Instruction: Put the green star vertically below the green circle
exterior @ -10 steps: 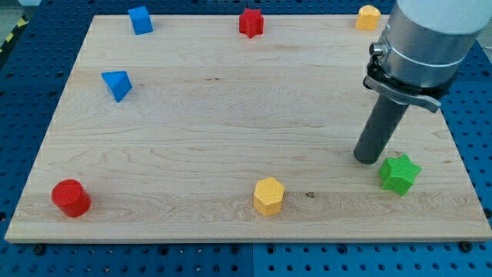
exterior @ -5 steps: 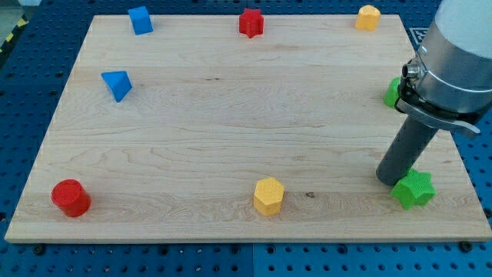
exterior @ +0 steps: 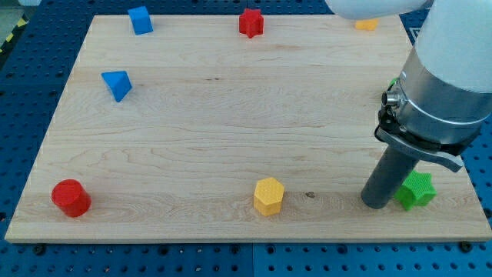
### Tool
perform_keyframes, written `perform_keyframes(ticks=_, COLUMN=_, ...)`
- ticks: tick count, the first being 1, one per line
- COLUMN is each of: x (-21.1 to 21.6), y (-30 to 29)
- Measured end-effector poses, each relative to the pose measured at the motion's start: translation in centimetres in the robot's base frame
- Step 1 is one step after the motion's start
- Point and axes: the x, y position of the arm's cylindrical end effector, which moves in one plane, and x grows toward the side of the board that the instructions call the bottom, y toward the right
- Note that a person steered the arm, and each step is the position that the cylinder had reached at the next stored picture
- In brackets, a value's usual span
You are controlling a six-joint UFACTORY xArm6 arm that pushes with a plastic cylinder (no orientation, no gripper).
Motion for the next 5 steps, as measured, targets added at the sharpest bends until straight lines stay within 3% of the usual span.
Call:
perform_keyframes(ticks=4, x=-0.8, y=1.3)
perform_keyframes(ticks=5, x=-4.5, y=-2.0)
